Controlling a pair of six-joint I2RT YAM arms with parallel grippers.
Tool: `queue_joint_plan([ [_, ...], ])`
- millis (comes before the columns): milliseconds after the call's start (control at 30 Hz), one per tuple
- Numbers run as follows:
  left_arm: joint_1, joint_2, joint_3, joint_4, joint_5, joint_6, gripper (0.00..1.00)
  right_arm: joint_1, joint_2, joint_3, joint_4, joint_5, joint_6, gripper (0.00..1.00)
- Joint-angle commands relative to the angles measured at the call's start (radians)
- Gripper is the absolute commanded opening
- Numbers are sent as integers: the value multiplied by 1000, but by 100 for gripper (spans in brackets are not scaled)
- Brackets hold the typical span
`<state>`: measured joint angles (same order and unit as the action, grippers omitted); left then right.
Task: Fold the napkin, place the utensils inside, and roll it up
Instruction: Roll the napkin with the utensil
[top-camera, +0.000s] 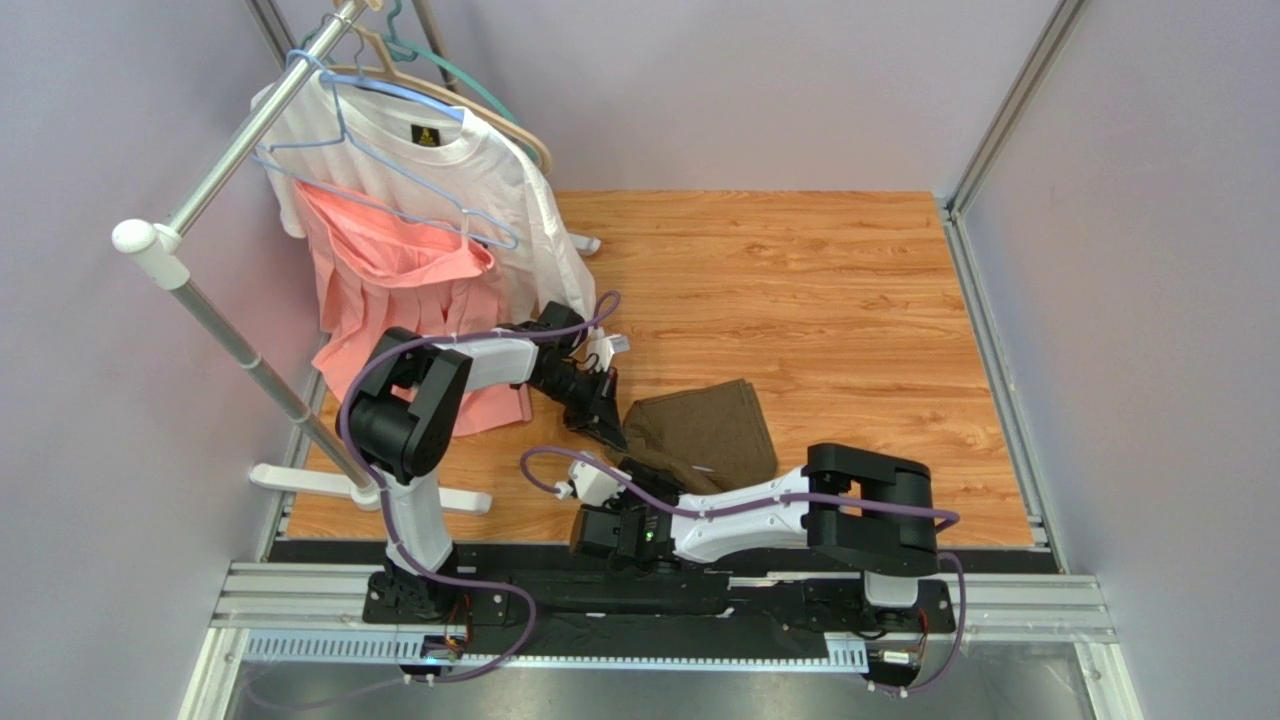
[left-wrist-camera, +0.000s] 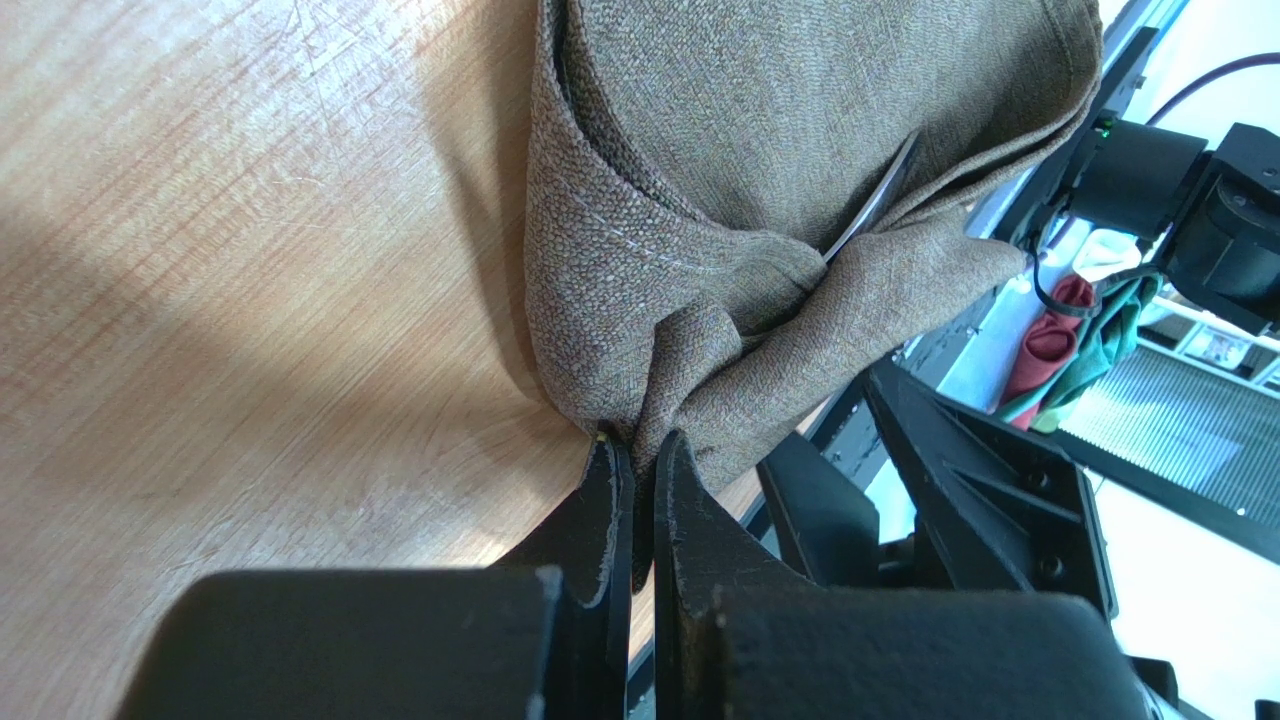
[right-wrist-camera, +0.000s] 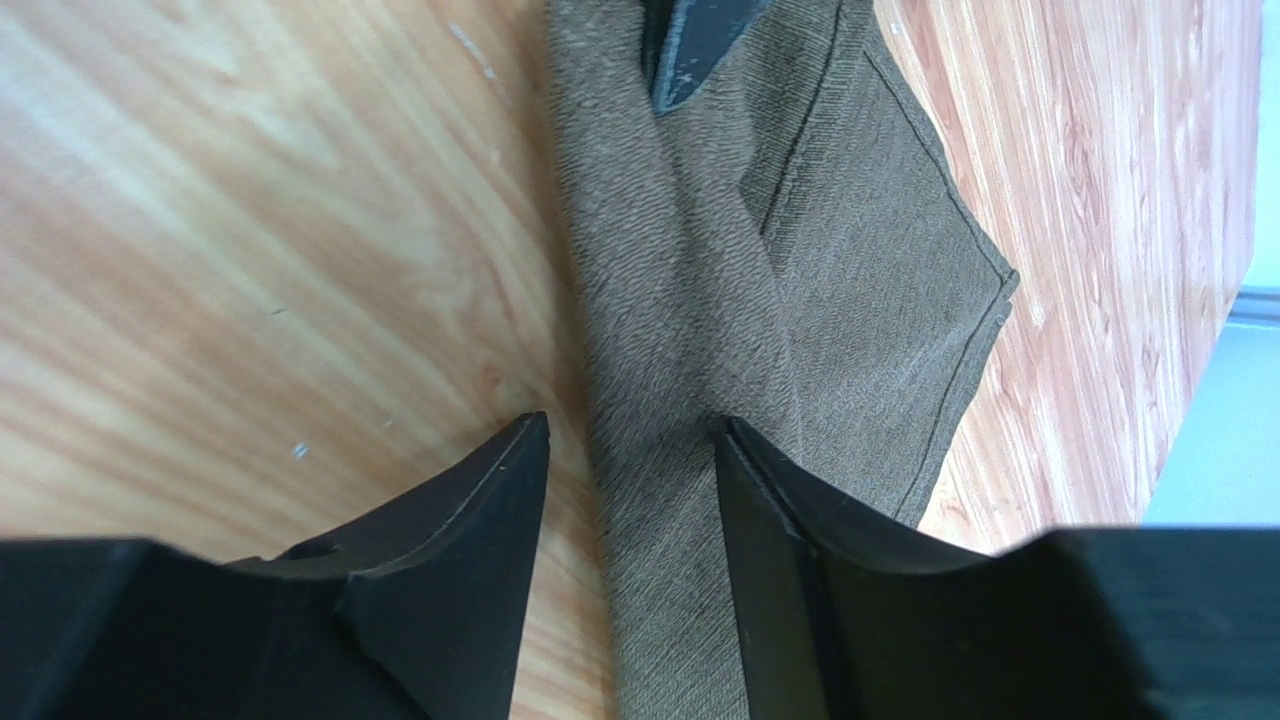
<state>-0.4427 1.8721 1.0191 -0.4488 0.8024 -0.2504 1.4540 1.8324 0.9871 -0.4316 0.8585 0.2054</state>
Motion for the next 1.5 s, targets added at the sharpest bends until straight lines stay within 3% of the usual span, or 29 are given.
queue_joint_plan([
  [0, 7, 10, 16, -33, -40, 36, 0, -47, 80, -57, -33, -159, 69, 50],
  [133, 7, 10, 16, -33, -42, 36, 0, -53, 74, -73, -19, -182, 74, 47],
  [267, 7, 9, 19, -34, -39, 36, 0, -53, 77, -84, -4, -226, 75, 36],
  [400, 7, 2, 18, -33, -31, 31, 0, -53, 73, -91, 4, -286, 69, 12],
  [500, 7, -16, 16, -28, -26, 25, 0, -63, 47, -99, 7, -357, 62, 0],
  [567, 9, -34, 15, -27, -34, 19, 5, -76, 28, -110, 19, -427, 55, 0],
  [700, 21, -111, -1, -24, -63, 0, 51, -138, -47, -154, 66, -576, 48, 0],
  [800, 44, -166, -25, -19, -92, -15, 64, -185, -133, -188, 85, -680, 46, 0],
  [967, 75, -241, -68, -1, -147, -46, 75, -262, -229, -217, 113, -876, 28, 0],
  [1133, 90, -294, -138, 71, -204, -84, 76, -346, -268, -243, 160, -1007, 20, 0],
  [1267, 93, -394, -249, 214, -232, -113, 76, -432, -300, -268, 189, -1147, 22, 0],
  [1467, 91, -521, -372, 433, -146, -142, 75, -549, -318, -251, 195, -1332, 12, 0],
])
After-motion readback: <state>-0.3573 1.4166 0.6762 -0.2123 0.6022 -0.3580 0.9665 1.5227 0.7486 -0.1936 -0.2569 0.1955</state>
